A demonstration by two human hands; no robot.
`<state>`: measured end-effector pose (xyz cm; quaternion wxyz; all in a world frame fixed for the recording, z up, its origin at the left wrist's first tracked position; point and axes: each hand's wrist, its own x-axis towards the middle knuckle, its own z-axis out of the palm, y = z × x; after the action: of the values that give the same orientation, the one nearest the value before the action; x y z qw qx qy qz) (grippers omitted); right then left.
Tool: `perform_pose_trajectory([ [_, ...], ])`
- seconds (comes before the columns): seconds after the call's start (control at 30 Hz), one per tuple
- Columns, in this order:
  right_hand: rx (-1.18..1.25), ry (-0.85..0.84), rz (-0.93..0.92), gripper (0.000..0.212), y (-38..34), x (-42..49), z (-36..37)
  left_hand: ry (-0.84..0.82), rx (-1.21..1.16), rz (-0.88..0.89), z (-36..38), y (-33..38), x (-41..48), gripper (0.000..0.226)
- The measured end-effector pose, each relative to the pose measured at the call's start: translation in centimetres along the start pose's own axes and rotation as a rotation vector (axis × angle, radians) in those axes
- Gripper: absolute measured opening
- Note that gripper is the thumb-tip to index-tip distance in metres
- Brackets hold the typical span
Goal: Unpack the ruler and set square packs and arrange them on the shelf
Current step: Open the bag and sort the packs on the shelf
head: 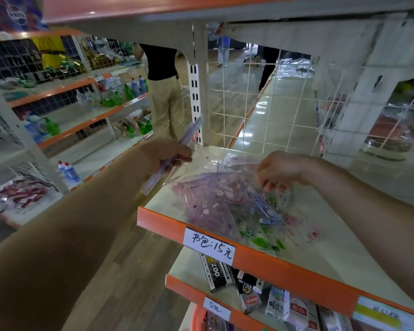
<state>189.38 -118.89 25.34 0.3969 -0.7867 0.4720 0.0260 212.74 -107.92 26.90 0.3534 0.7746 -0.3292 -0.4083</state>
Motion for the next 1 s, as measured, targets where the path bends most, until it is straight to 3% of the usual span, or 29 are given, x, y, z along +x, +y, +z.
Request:
perform_pose_trajectory([
  [0.07,-0.101,-0.021,0.083,0.016,0.3,-0.3,0.1,0.048,0.007,0.018,0.0,0.1,0.0,0.020],
  [0.2,-0.351,-0.092,0.186,0.021,0.8,-1.5,0.5,-0.029,0.103,-0.015,1.7,-0.2,-0.1,0.010],
  [0.3,-0.216,-0.163,0.113,0.023,0.3,-2.1,1.3,-0.023,0.194,-0.027,3.4,-1.1,0.1,0.022],
  [0.47,0.107,-0.265,-0.061,0.030,-0.6,-3.0,2.5,0.076,0.308,0.099,5.2,-1.0,-0.3,0.030],
  [0.57,-0.016,-0.261,-0.125,0.033,-0.4,-3.5,2.6,0.133,0.423,0.188,6.4,-0.3,-0.8,0.038],
  [0.73,-0.368,-0.149,-0.102,0.034,0.6,-4.6,1.9,0.220,0.722,0.283,8.6,-0.7,-1.6,0.083],
  [0.93,-0.310,-0.111,-0.048,0.021,1.7,-5.8,2.6,0.191,0.856,0.249,9.7,-2.0,-2.6,0.122],
  [1.0,-0.375,-0.112,-0.051,0.037,1.4,-6.4,3.1,0.196,0.783,0.225,9.5,-2.2,-2.4,0.126],
])
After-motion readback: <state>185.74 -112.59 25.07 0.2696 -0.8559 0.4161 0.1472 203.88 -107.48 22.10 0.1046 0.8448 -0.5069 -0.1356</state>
